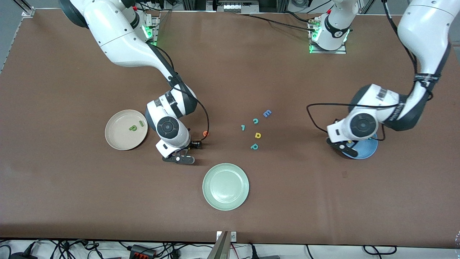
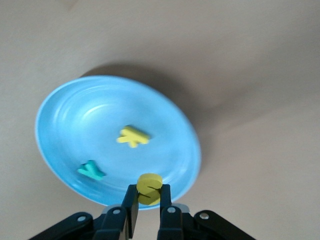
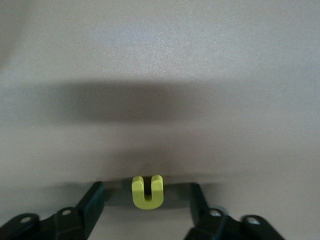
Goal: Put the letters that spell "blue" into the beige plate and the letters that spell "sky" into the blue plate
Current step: 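Place the yellow u on the beige plate while the left gripper places s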
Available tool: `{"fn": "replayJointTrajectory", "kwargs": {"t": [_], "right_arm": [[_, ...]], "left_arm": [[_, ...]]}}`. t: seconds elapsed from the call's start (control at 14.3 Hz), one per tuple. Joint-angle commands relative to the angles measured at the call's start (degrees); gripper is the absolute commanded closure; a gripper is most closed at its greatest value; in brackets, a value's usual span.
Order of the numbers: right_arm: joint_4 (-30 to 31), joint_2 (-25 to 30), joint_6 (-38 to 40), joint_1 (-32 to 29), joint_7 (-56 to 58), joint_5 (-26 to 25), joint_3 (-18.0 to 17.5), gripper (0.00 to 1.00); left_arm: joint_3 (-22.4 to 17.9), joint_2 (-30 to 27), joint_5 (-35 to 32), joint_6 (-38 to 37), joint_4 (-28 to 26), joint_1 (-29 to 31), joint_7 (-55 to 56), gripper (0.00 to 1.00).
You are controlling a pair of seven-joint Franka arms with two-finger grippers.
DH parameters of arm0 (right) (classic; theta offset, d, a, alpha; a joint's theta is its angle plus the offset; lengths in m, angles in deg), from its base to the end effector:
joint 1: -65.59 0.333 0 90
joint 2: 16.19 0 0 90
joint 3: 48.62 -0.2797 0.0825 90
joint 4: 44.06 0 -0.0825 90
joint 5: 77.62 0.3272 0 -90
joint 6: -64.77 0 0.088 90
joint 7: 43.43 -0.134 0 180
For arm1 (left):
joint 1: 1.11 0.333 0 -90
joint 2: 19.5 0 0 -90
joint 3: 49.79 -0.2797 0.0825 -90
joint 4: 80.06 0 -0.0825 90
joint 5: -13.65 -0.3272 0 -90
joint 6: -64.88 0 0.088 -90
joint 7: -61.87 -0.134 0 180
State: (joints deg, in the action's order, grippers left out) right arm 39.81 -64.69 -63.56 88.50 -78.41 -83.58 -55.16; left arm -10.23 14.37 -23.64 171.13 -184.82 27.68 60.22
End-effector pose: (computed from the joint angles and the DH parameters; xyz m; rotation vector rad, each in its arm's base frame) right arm 0.5651 0.3019 0.1596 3.1105 -0.1008 -0.0904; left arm 0.5348 -0.0262 0.2256 -2.7693 0.7398 0.5178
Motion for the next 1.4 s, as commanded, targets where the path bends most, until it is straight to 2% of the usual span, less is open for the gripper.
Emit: {"fn": "replayJointTrajectory", "kwargs": {"t": [0.0,0.07,0.14,0.35,0.49,0.7,0.91,0.98,1.19,1.33], "right_arm": [[-1.3,-1.2,0.0,-0.1,-0.7,-0.3,0.3,0.38],[-1.3,-1.2,-0.1,-0.1,-0.7,-0.3,0.3,0.41],[-1.3,-1.2,-0.1,-0.1,-0.7,-0.1,0.3,0.49],[-1.3,-1.2,0.0,-0.7,-0.4,0.5,0.2,0.78],[-1.3,-1.2,0.0,-0.9,-0.2,1.5,0.1,0.90],[-1.3,-0.7,0.0,-1.0,-0.1,1.6,0.0,0.94],[-1.5,0.6,0.6,-1.5,0.3,1.5,0.1,0.94],[-1.3,3.0,1.4,-2.7,2.4,1.5,0.1,0.94],[0.4,7.1,11.1,-8.6,13.2,1.6,0.0,0.93],[6.2,11.6,12.8,-11.2,17.2,1.5,0.1,0.93]], "left_arm": [[0.4,1.7,-1.7,1.3,-0.1,2.9,-1.0,0.67],[0.4,2.2,-1.7,1.4,-0.2,4.1,-1.0,0.27],[0.6,2.2,-1.6,1.3,-0.4,5.1,-1.0,0.00],[1.6,0.4,-1.5,0.1,0.0,5.1,-0.9,0.00],[3.1,-1.8,-0.4,-1.8,1.2,5.2,-0.6,0.00],[5.5,-2.6,0.9,-8.6,7.8,5.1,-0.4,0.00],[6.0,-2.8,8.2,-17.3,18.1,4.8,-0.3,0.00],[6.1,-2.8,9.9,-21.2,22.4,4.4,-0.5,0.00],[9.3,-3.0,10.4,-27.3,28.9,4.7,0.0,0.00],[10.2,-4.4,10.6,-31.8,34.0,4.4,-0.1,0.00]]}}
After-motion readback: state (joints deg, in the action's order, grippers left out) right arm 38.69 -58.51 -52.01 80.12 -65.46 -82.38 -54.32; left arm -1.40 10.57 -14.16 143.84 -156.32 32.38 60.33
